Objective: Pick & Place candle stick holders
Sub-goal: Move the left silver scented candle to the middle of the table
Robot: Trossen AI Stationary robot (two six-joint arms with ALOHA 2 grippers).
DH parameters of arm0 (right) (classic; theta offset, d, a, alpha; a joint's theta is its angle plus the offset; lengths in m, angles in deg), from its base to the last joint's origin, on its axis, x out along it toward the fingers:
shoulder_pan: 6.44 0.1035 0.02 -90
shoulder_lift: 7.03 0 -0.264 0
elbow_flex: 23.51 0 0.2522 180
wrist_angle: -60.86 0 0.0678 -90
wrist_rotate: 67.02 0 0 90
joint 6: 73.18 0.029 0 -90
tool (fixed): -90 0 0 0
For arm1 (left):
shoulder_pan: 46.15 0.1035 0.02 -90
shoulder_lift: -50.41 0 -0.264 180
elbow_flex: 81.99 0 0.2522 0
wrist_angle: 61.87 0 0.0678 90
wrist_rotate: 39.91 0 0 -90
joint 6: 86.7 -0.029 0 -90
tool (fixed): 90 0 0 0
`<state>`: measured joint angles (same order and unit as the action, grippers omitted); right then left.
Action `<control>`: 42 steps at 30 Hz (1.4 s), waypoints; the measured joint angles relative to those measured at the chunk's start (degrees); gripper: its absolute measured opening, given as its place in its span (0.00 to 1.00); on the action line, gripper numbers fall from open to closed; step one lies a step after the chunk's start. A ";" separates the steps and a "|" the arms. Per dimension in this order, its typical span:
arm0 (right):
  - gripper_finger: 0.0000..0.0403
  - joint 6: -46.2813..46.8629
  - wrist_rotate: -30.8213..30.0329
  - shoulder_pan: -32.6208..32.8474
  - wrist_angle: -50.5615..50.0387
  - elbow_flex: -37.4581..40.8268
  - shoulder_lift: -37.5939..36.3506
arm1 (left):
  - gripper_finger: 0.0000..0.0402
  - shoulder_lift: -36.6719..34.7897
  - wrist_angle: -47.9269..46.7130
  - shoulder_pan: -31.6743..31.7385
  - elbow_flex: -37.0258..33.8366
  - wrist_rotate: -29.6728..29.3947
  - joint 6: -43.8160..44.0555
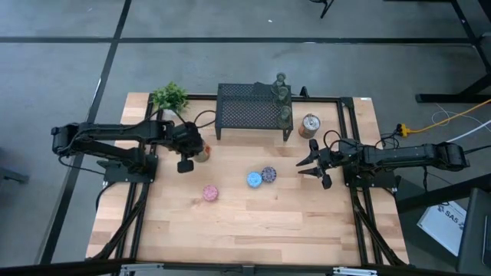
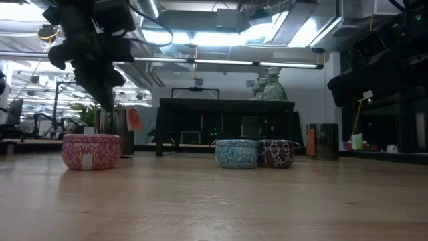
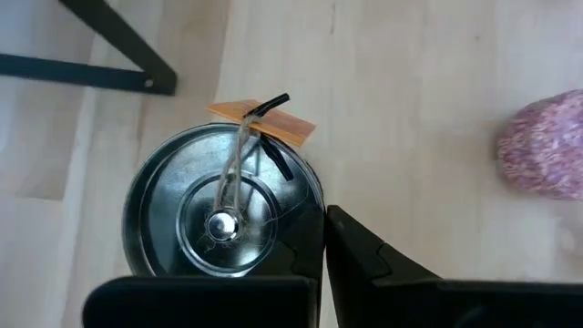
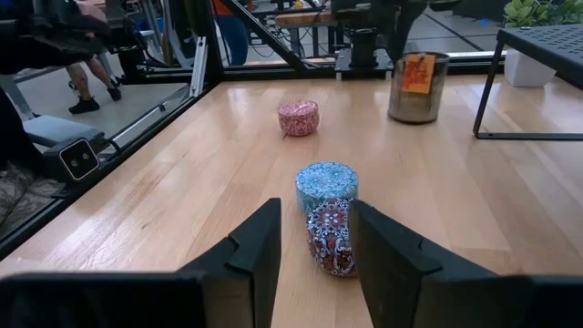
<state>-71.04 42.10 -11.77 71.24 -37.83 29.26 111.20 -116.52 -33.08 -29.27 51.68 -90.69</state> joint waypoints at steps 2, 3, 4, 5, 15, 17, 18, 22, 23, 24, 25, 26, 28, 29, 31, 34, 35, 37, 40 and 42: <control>0.33 0.00 0.00 -0.01 0.00 0.00 0.00 | 0.00 0.00 1.08 -1.22 0.00 -0.01 0.66; 0.33 0.01 0.00 0.00 0.00 0.00 0.00 | 0.00 0.01 1.92 -1.86 0.00 0.18 0.97; 0.33 0.01 0.00 0.00 0.00 0.00 0.00 | 0.00 0.17 3.02 -2.43 0.00 0.54 1.28; 0.33 0.02 0.00 0.00 0.00 0.00 0.00 | 0.00 0.46 4.31 -2.97 0.00 1.01 1.35; 0.33 0.01 0.00 -0.02 0.00 0.00 0.00 | 0.00 8.74 15.34 -7.67 0.33 3.19 1.55; 0.33 0.01 0.00 -0.01 0.00 -0.01 0.00 | 0.00 10.69 17.12 -8.34 1.24 3.19 0.76; 0.33 0.02 0.00 0.00 0.00 -0.02 0.00 | 0.00 11.70 17.28 -8.68 2.06 3.18 0.33; 0.33 0.01 0.00 0.00 -0.02 -0.02 0.01 | 0.00 15.66 16.61 -9.54 6.44 3.18 -2.23; 0.33 0.01 0.00 0.00 -0.02 -0.02 0.00 | 0.00 16.47 16.69 -9.69 7.69 3.19 -2.80; 0.33 0.02 0.00 0.00 -0.02 -0.02 0.00 | 0.00 17.36 16.83 -9.71 8.98 3.33 -3.49; 0.33 0.02 0.00 0.00 -0.02 -0.02 0.00 | 0.00 18.44 17.20 -9.71 10.20 3.54 -4.33; 0.33 0.02 0.00 0.00 0.00 -0.02 0.00 | 0.00 19.54 17.35 -9.66 11.16 3.54 -5.37; 0.33 0.00 0.00 -0.01 -0.05 -0.02 0.00 | 0.00 21.82 16.98 -9.25 13.03 3.45 -7.17; 0.33 0.01 0.00 -0.01 -0.12 -0.02 0.01 | 0.00 23.08 16.96 -9.12 14.02 3.26 -7.82; 0.33 0.02 0.00 -0.01 -0.14 -0.02 0.00 | 0.00 25.59 17.08 -8.74 15.64 3.14 -8.81; 0.33 0.01 0.00 -0.01 -0.26 -0.02 0.00 | 0.00 29.12 17.45 -8.68 18.11 3.21 -9.31; 0.33 0.02 0.00 -0.02 -0.27 -0.02 0.00 | 0.00 30.10 17.62 -8.67 18.82 3.27 -9.34; 0.33 0.00 0.00 -0.02 -0.44 -0.02 0.00 | 0.00 31.90 18.09 -8.66 20.40 3.43 -9.66; 0.33 0.01 0.00 0.00 -0.49 -0.02 0.02 | 0.01 33.65 17.51 -8.64 22.59 3.34 -9.76; 0.33 0.01 0.00 -0.02 -0.61 -0.02 0.01 | 0.02 34.40 17.25 -8.66 23.94 2.47 -9.83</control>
<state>-71.03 42.10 -11.79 70.63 -37.85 29.27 145.61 -99.27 -41.74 -5.33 54.15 -100.52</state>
